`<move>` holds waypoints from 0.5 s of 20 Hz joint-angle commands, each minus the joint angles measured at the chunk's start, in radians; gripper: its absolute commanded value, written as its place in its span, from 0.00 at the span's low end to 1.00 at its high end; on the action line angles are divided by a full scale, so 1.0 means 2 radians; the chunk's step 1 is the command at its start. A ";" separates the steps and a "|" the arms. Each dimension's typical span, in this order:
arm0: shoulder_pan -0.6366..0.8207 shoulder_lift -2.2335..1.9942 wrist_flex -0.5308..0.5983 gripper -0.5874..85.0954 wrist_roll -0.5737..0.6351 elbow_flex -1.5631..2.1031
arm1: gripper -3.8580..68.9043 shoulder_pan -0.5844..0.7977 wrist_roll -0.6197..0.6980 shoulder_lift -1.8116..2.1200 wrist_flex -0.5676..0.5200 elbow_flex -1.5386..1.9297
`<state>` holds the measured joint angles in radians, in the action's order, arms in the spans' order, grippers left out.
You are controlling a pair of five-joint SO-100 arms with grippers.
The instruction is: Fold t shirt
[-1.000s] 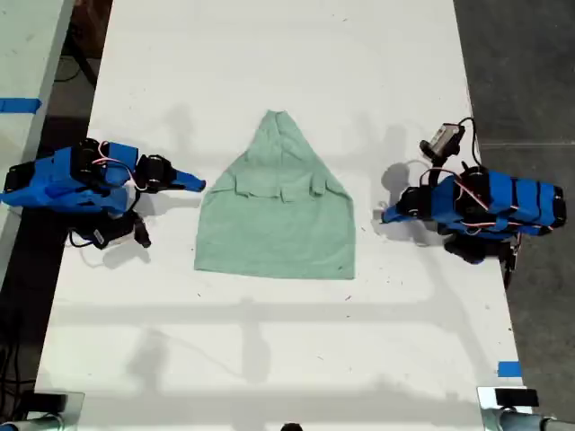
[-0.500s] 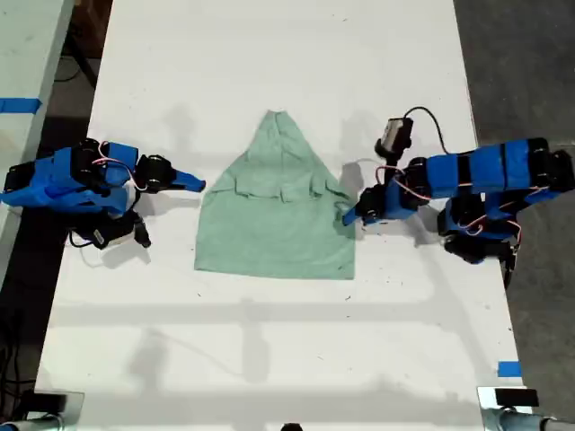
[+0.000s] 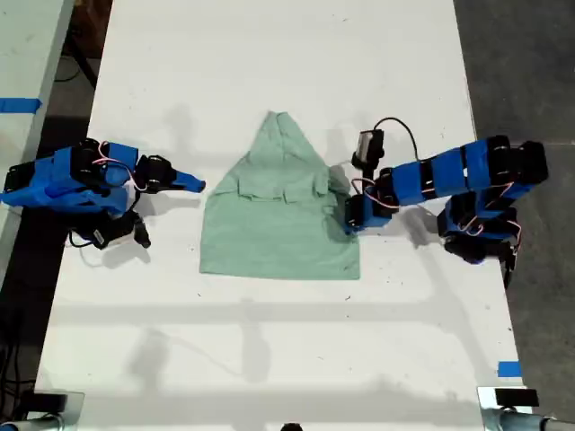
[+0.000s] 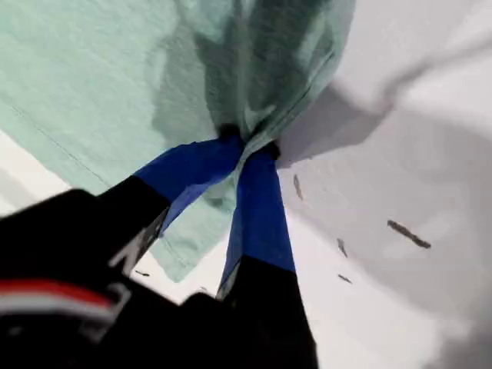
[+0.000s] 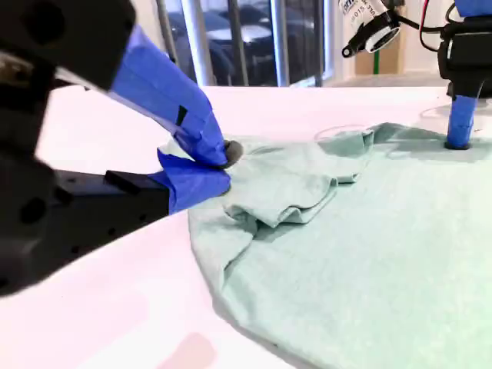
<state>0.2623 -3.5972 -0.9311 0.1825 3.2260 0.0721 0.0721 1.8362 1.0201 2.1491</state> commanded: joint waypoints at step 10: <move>-0.001 -0.005 -0.001 0.01 0.001 0.001 | 0.08 -0.038 0.097 -0.180 0.156 -0.451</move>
<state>0.2623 -3.5972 -0.9327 0.1825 3.2260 0.0184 0.2163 1.6306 1.3008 1.5248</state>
